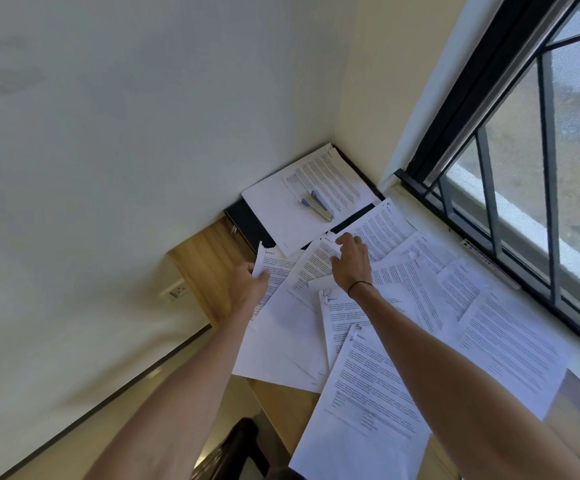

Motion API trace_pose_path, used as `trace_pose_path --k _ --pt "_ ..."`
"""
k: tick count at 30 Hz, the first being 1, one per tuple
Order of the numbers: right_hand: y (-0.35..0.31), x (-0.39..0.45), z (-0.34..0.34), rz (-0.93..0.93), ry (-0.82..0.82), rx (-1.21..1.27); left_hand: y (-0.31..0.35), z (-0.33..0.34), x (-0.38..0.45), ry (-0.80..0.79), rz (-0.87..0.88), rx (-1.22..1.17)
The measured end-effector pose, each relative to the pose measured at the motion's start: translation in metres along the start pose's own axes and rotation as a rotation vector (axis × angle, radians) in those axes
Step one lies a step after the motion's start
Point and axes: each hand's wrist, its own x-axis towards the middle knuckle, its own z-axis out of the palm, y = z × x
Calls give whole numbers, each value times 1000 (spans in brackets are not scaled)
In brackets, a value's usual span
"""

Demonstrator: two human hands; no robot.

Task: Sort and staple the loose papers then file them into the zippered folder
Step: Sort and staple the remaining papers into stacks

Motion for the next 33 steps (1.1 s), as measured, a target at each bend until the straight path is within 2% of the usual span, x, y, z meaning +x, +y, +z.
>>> trace_pose_path --k 6,9,11,13,18,23,25,29,31,33 --pt "-2 3 0 13 -9 4 -6 1 -3 -41 72 28" --pt "2 1 -1 23 1 9 4 2 -10 60 138 49" --pt "9 -2 -4 45 18 12 11 5 -14 159 228 92" --pt "17 -4 -7 60 13 -15 19 11 -17 194 326 140" --pt "35 -14 -8 -69 -216 -244 42 35 -29 107 436 263" --pt "43 -33 -9 -172 -289 -276 49 59 -39 -47 519 361" --pt "49 -41 -11 -146 -213 -257 51 65 -44 -40 549 444" --pt "73 -58 -18 142 56 -196 55 75 -52 5 609 502" --pt "87 -67 -20 219 44 -225 56 83 -54 -42 657 496" --pt "97 -74 -19 184 -28 -240 57 92 -57 -92 692 494"
